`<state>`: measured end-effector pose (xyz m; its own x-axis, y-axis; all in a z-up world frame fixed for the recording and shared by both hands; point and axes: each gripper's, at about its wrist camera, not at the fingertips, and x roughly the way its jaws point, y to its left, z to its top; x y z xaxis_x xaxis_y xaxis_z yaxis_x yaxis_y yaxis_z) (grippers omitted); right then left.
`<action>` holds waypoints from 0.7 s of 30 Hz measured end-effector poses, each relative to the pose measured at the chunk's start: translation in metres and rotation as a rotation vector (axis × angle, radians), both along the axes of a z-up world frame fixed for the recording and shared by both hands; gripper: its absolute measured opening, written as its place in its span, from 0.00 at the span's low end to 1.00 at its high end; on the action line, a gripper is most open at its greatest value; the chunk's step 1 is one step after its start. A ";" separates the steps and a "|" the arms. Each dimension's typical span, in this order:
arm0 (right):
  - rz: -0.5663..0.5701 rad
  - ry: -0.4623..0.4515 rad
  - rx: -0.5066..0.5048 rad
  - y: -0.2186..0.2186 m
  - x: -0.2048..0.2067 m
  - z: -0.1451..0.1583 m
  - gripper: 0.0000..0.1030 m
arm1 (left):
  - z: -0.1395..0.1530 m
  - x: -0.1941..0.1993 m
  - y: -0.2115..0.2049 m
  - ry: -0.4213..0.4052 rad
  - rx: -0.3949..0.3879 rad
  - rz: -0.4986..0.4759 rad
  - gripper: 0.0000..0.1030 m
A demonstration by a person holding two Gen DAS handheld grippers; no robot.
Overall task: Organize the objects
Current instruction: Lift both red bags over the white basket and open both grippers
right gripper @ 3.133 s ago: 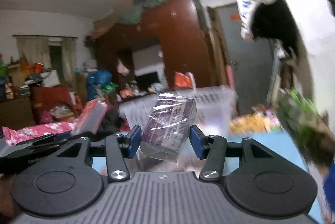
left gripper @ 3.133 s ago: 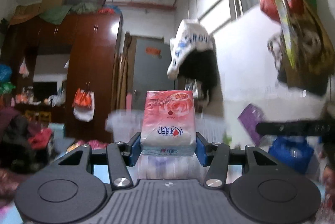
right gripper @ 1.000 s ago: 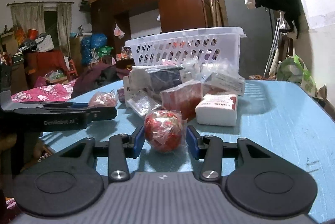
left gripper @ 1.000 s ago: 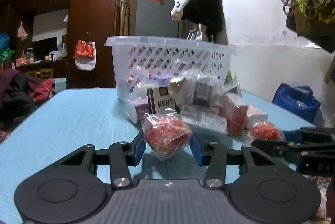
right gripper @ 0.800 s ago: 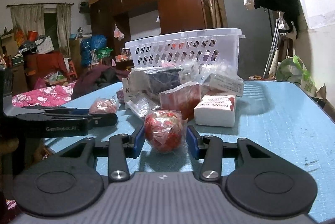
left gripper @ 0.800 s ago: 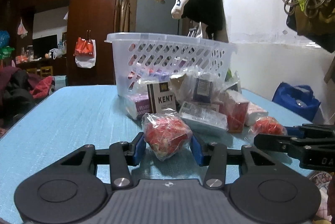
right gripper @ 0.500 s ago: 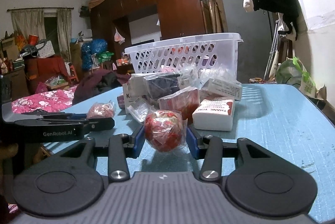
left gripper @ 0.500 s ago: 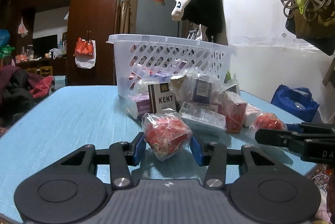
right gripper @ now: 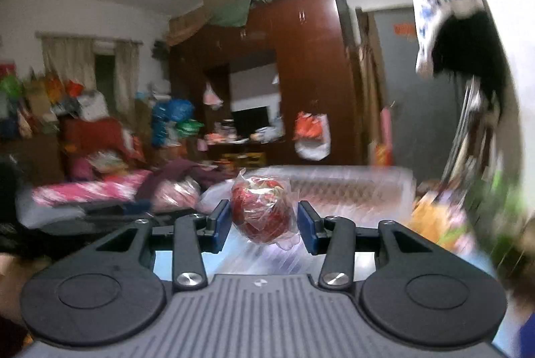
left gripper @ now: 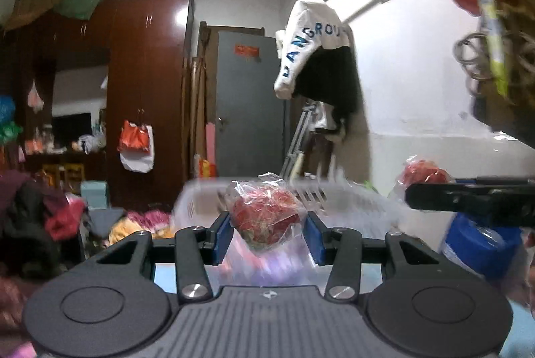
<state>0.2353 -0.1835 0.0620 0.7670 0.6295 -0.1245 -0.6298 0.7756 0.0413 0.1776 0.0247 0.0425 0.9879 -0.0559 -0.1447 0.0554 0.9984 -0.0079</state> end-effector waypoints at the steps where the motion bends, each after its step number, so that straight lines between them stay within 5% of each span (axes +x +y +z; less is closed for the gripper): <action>1: -0.021 -0.012 -0.042 0.009 0.017 0.011 0.46 | 0.011 0.017 0.002 0.015 -0.009 0.008 0.49; 5: -0.053 0.107 -0.106 0.028 0.084 0.022 0.45 | 0.024 0.071 0.005 0.116 -0.054 0.030 0.49; 9: -0.068 0.135 -0.184 0.043 0.106 0.007 0.46 | 0.014 0.095 -0.002 0.165 -0.047 0.020 0.49; 10: -0.069 0.143 -0.179 0.043 0.107 0.004 0.50 | 0.012 0.100 -0.003 0.177 -0.040 0.007 0.54; 11: -0.067 0.150 -0.170 0.042 0.107 0.002 0.67 | 0.009 0.103 -0.004 0.191 -0.026 -0.010 0.61; 12: -0.066 0.157 -0.157 0.040 0.104 0.002 0.80 | 0.006 0.101 -0.001 0.196 -0.026 -0.017 0.69; 14: -0.069 0.110 -0.118 0.026 0.084 0.005 0.96 | 0.004 0.083 0.005 0.165 -0.050 -0.059 0.69; 18: -0.061 0.072 -0.053 -0.012 0.037 -0.003 1.00 | -0.004 0.028 0.010 0.095 -0.082 -0.112 0.78; 21: -0.092 0.133 -0.037 -0.038 0.010 -0.037 1.00 | -0.030 -0.011 0.001 0.108 -0.071 -0.112 0.78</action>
